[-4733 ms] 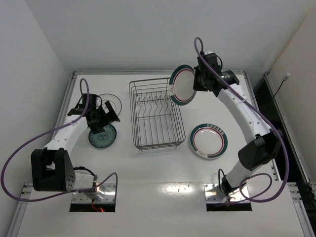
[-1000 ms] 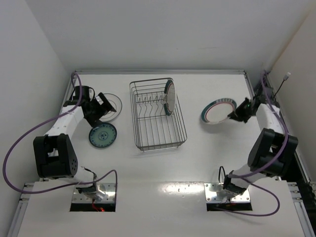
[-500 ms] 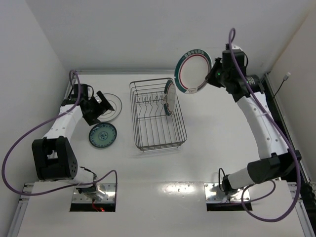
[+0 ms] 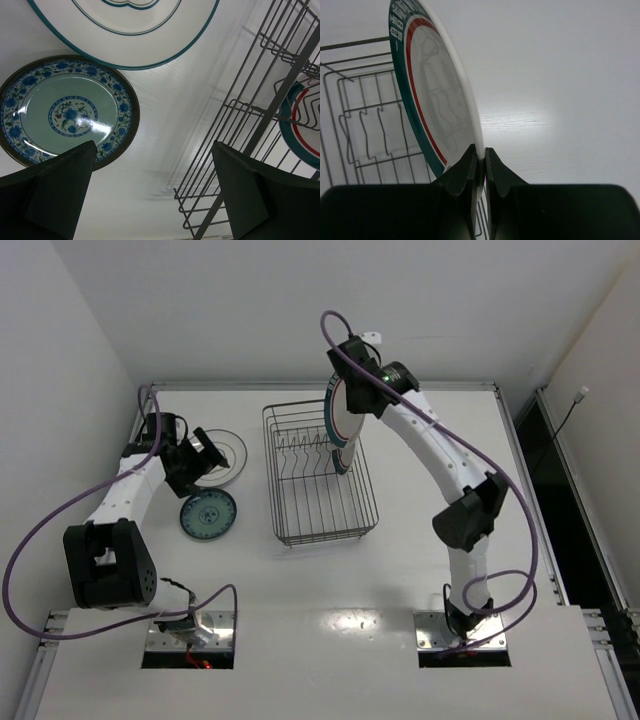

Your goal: Load the plates into the dish rack

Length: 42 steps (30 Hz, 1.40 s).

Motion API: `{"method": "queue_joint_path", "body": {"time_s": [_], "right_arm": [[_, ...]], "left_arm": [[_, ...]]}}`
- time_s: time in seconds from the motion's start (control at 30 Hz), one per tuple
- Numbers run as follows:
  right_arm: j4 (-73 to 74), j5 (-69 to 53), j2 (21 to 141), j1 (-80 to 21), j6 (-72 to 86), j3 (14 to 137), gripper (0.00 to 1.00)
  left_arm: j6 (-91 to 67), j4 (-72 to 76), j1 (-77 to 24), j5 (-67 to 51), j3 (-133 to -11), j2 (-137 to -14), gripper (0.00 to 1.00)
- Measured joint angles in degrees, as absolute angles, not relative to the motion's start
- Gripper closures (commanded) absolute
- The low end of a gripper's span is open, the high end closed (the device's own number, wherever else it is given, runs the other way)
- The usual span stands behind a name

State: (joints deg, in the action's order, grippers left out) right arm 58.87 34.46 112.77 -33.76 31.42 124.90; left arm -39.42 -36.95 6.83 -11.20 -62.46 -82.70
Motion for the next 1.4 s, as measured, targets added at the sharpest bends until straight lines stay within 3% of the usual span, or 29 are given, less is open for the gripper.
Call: {"method": "queue_joint_path", "body": {"time_s": [0.27, 0.93, 1.1, 1.2, 1.23, 1.33, 1.4], "right_arm": [[60.86, 42.44, 119.5, -36.05, 29.76, 131.72, 1.0], [62.13, 53.19, 127.02, -45.45, 29.36, 126.89, 0.99], [61.54, 48.12, 126.98, -45.21, 31.09, 124.36, 0.89], [60.45, 43.86, 125.8, -44.69, 31.09, 121.91, 0.76], [60.31, 42.44, 125.21, -44.4, 31.11, 121.23, 0.63], [60.01, 39.66, 123.61, -43.99, 31.2, 120.88, 0.45], [60.1, 38.46, 122.04, -43.81, 30.7, 121.12, 0.4]], "left_arm": [[-38.15, -38.15, 6.87, -11.18, -62.46, -82.39, 0.0], [-37.08, -40.16, 6.92, -10.79, -62.3, -80.12, 0.0], [-36.67, -40.62, 8.75, -8.12, -60.1, -79.46, 0.0], [-36.91, -40.01, 10.66, -8.56, -58.15, -79.37, 0.0], [-37.04, -39.94, 11.6, -8.84, -57.23, -79.4, 0.0], [-37.56, -39.72, 12.99, -9.72, -56.38, -79.66, 0.0], [-37.8, -38.74, 13.67, -10.15, -56.38, -80.07, 0.0]]}}
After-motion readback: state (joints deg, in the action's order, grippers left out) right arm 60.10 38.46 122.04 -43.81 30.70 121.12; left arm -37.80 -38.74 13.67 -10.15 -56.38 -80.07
